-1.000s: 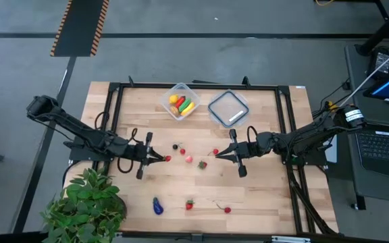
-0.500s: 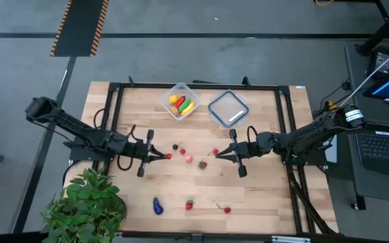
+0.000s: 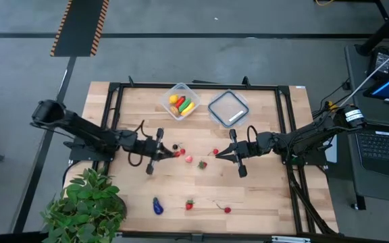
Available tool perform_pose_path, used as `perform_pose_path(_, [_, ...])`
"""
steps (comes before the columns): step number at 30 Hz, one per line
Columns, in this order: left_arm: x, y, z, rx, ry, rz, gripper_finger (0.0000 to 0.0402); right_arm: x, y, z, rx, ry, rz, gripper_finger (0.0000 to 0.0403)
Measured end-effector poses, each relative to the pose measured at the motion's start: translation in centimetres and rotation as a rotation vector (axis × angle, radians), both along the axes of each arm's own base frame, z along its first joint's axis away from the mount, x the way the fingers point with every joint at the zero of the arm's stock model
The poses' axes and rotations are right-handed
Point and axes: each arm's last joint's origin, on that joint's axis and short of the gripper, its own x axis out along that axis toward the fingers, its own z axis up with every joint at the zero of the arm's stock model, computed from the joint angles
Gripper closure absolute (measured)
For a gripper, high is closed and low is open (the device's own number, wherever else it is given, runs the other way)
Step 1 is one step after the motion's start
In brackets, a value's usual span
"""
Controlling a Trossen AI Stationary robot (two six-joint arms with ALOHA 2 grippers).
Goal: Pick and placing Produce into tupperware
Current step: Put the left strawberry into the transparent container
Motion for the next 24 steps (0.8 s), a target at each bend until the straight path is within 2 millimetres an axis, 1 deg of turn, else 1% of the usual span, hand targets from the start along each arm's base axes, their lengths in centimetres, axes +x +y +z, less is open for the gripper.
perform_pose_path(3, [0.8, 0.9, -0.5, -0.012, -0.024, 0.085, 0.0401, 0.0, 0.0, 0.0, -0.004, -0.001, 0.0, 0.0379])
perform_pose_path(8, [1.5, 2.9, -0.9, -0.023, -0.041, 0.374, 0.0401, 0.0, 0.0, 0.0, -0.005, -0.001, 0.0, 0.0379])
perform_pose_path(12, [2.5, 3.9, -0.4, -0.023, -0.048, 0.451, 0.0401, 0.0, 0.0, 0.0, -0.007, -0.001, 0.0, 0.038])
perform_pose_path(14, [3.2, 4.5, -0.1, -0.011, -0.015, 0.485, 0.0401, 0.0, 0.0, 0.0, -0.007, -0.001, 0.0, 0.0379])
perform_pose_path(16, [4.1, 5.5, 0.1, 0.01, 0.058, 0.54, 0.0401, 0.0, 0.0, 0.0, -0.01, -0.002, 0.0, 0.038])
perform_pose_path(19, [5.3, 7.5, 0.7, 0.052, 0.258, 0.606, 0.0401, 0.0, 0.0, 0.0, -0.036, -0.011, 0.001, 0.0379])
perform_pose_path(22, [5.7, 9.6, 1.8, 0.083, 0.467, 0.667, 0.0401, 0.0, 0.0, 0.1, -0.025, -0.011, 0.001, 0.038])
perform_pose_path(24, [5.8, 10.8, 2.8, 0.11, 0.535, 0.694, 0.0401, 0.0, 0.0, 0.1, -0.005, -0.007, 0.0, 0.038])
